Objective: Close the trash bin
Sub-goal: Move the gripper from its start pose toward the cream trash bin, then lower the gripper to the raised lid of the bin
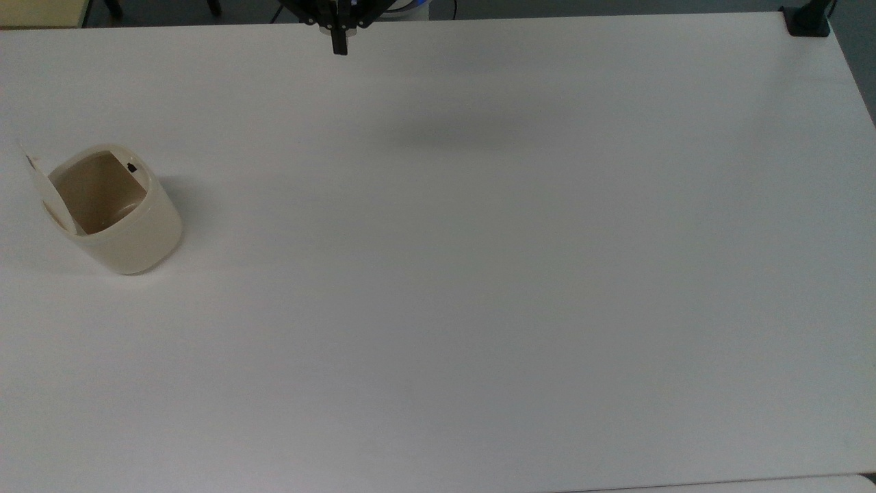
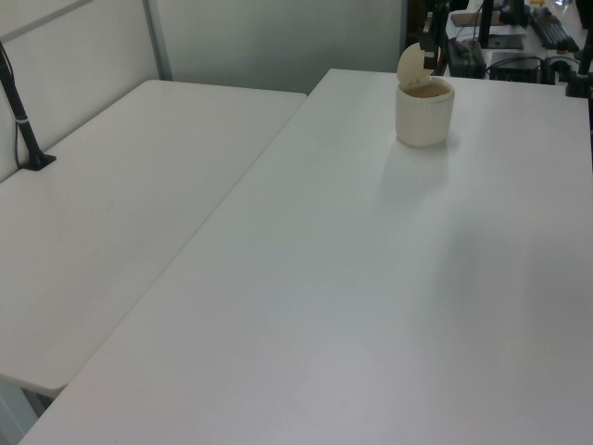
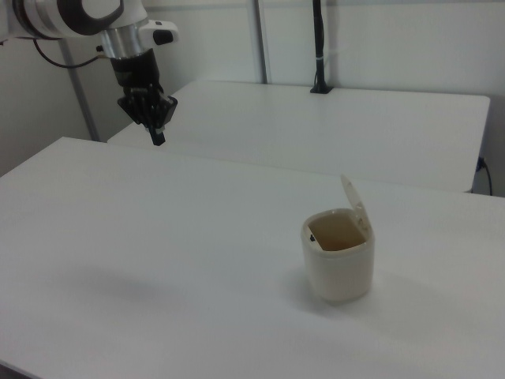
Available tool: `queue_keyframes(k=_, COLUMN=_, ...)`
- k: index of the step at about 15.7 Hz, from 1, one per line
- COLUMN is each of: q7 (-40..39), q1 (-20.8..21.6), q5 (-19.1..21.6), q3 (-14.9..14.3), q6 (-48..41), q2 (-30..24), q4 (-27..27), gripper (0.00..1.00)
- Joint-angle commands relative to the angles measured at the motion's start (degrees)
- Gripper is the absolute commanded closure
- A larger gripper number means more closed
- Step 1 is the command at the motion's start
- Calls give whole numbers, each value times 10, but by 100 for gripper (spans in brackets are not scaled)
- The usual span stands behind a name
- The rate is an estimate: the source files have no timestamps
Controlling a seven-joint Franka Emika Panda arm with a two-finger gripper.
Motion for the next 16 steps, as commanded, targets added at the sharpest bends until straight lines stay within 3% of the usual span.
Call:
queue_keyframes(k=1, q7=5, q1=-20, q5=1, q3=-9, q6=-2, q2=-5, q4=-11, gripper=100)
queue_keyframes(k=8, q7=6, q1=-110, q5=1, q3=-10, q6=28, q2=7, q4=5, gripper=100)
queue_keyframes(k=16, q7=43, q1=-205, q5=1, q3=-10, q6=170, q2=44, q4=5, gripper=100)
